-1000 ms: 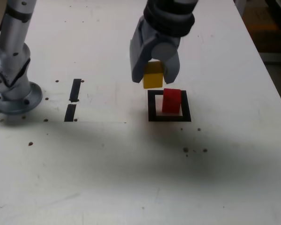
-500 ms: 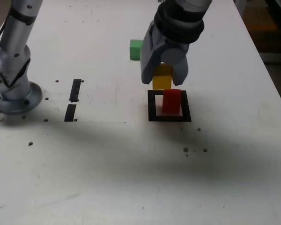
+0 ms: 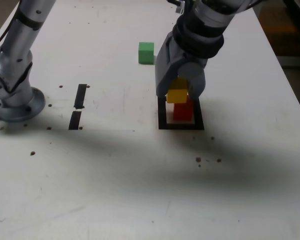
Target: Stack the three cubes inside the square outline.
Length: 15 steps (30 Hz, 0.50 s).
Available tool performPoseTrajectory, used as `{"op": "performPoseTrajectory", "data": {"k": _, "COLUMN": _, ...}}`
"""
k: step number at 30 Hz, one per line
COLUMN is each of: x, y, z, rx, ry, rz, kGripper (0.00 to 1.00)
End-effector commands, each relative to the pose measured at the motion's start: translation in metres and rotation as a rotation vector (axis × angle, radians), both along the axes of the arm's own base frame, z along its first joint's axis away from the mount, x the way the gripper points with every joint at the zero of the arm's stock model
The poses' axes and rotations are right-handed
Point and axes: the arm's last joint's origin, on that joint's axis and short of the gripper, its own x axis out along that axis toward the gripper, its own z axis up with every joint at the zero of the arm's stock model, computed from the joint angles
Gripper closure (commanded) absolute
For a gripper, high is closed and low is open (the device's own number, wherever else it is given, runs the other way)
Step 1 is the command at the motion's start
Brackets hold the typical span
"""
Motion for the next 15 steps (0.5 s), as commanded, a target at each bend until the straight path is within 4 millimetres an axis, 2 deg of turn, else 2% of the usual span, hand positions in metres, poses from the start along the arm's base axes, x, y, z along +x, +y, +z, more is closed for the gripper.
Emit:
{"op": "performPoseTrajectory", "data": {"k": 1, "x": 0.0002, "y": 0.0000, "z": -0.0007, "rx": 0.007, "ry": 0.009, "rz": -0.004, "kGripper": 0.92}}
{"op": "performPoseTrajectory", "data": {"k": 15, "x": 0.0089, "y": -0.0007, "z": -0.0059, "rx": 0.016, "ry": 0.003, "rz": -0.010, "kGripper": 0.80}}
